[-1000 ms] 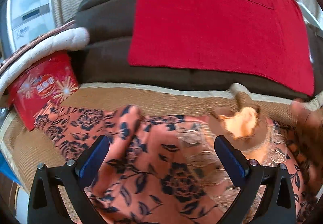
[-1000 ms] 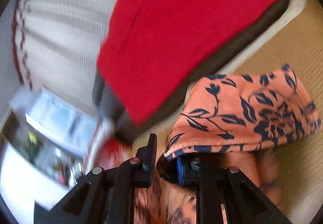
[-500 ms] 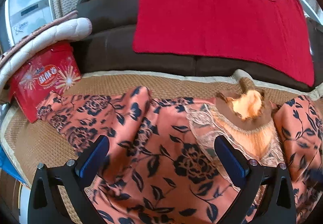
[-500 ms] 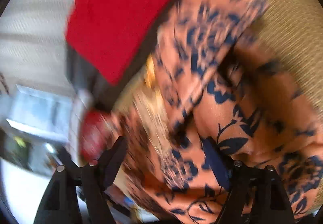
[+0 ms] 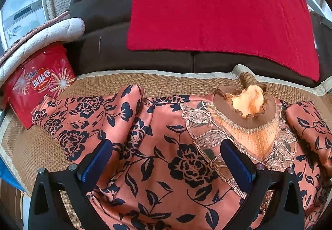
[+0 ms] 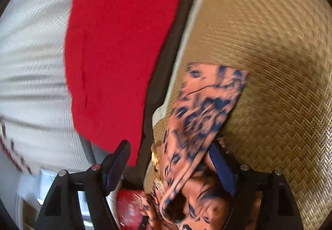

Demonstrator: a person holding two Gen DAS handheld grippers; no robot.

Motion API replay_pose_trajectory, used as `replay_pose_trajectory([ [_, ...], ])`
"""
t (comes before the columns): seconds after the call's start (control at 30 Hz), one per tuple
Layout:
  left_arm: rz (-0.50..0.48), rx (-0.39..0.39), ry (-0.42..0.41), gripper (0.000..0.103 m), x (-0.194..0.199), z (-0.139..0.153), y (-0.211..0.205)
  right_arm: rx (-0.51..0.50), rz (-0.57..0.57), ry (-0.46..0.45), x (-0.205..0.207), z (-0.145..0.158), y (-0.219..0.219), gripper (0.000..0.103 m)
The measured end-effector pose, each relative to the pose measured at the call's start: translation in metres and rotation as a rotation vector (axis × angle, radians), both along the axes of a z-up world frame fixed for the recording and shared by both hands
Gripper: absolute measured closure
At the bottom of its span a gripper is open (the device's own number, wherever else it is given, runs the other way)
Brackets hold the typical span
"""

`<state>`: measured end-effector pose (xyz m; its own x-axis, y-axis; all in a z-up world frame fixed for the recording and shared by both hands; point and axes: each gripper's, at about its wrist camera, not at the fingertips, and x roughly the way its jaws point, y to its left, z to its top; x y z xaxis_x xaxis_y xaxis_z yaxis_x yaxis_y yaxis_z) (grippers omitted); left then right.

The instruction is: Fold small clothes

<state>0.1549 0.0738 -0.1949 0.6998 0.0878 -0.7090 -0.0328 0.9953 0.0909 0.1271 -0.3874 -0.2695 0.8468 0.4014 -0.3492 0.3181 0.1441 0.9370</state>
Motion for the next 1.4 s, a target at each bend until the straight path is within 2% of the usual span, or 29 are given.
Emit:
replay_pose_trajectory([
  [0.07,-0.005,0.004,-0.004,0.000,0.000,0.001,0.001,0.053,-0.023,0.004,0.001,-0.009,-0.006,0.024],
  [0.17,0.003,0.000,-0.008,0.000,0.001,0.003,0.006,-0.013,-0.032,-0.049,0.007,0.004,-0.008,0.022],
  [0.27,0.025,-0.007,-0.016,0.000,0.000,0.006,0.016,0.038,0.000,-0.155,0.014,0.010,0.007,0.022],
  [0.3,0.041,-0.007,-0.025,0.000,-0.001,0.009,0.022,0.024,0.045,-0.231,0.018,0.023,0.017,0.022],
  [0.37,0.082,0.001,-0.042,0.000,-0.002,0.013,0.034,-0.087,0.156,-0.330,0.029,0.052,0.048,0.022],
  [0.43,0.146,0.002,-0.059,0.000,-0.004,0.018,0.053,-0.202,0.374,-0.454,0.033,0.087,0.103,0.022],
  [0.47,0.186,-0.007,-0.064,0.000,-0.005,0.019,0.065,-0.226,0.444,-0.482,0.034,0.095,0.120,0.022],
  [0.5,0.218,-0.016,-0.066,0.000,-0.005,0.020,0.075,-0.278,0.560,-0.517,0.033,0.105,0.151,0.022],
  [0.53,0.253,-0.027,-0.066,0.000,-0.006,0.021,0.087,-0.327,0.621,-0.521,0.031,0.109,0.172,0.022],
  [0.57,0.285,-0.037,-0.063,0.000,-0.007,0.020,0.098,-0.399,0.675,-0.504,0.030,0.111,0.189,0.022],
  [0.6,0.309,-0.046,-0.058,0.000,-0.008,0.020,0.107,-0.534,0.744,-0.453,0.029,0.111,0.214,0.022],
  [0.67,0.343,-0.062,-0.041,0.000,-0.010,0.017,0.121,-0.697,0.834,-0.353,0.031,0.101,0.242,0.022],
  [0.73,0.344,-0.067,-0.024,0.000,-0.010,0.014,0.126,-0.797,0.922,-0.200,0.035,0.074,0.259,0.022],
  [0.77,0.336,-0.064,-0.022,0.000,-0.010,0.013,0.126,-0.808,0.938,-0.147,0.038,0.062,0.258,0.022],
  [0.83,0.314,-0.055,-0.029,0.000,-0.011,0.015,0.121,-0.797,0.922,-0.095,0.045,0.058,0.254,0.022],
  [0.9,0.282,-0.058,-0.041,0.000,-0.012,0.018,0.111,-0.757,0.884,-0.133,0.043,0.070,0.240,0.022],
  [1.0,0.202,-0.063,-0.047,0.000,-0.011,0.020,0.091,-0.697,0.771,-0.186,0.030,0.081,0.192,0.022],
  [1.13,0.087,-0.097,-0.028,0.000,-0.009,0.017,0.062,-0.562,0.549,-0.107,0.032,0.074,0.116,0.024],
  [1.17,0.072,-0.087,-0.023,0.000,-0.006,0.015,0.054,-0.537,0.514,-0.083,0.032,0.068,0.110,0.024],
  [1.23,0.052,-0.045,0.007,0.000,0.000,0.008,0.036,-0.480,0.457,-0.027,0.035,0.056,0.093,0.033],
  [1.33,0.041,0.007,0.139,0.000,0.016,-0.019,0.018,-0.460,0.442,0.069,0.039,0.042,0.075,0.045],
  [1.4,0.046,0.017,0.209,0.000,0.024,-0.035,0.017,-0.449,0.461,0.132,0.045,0.031,0.072,0.060],
])
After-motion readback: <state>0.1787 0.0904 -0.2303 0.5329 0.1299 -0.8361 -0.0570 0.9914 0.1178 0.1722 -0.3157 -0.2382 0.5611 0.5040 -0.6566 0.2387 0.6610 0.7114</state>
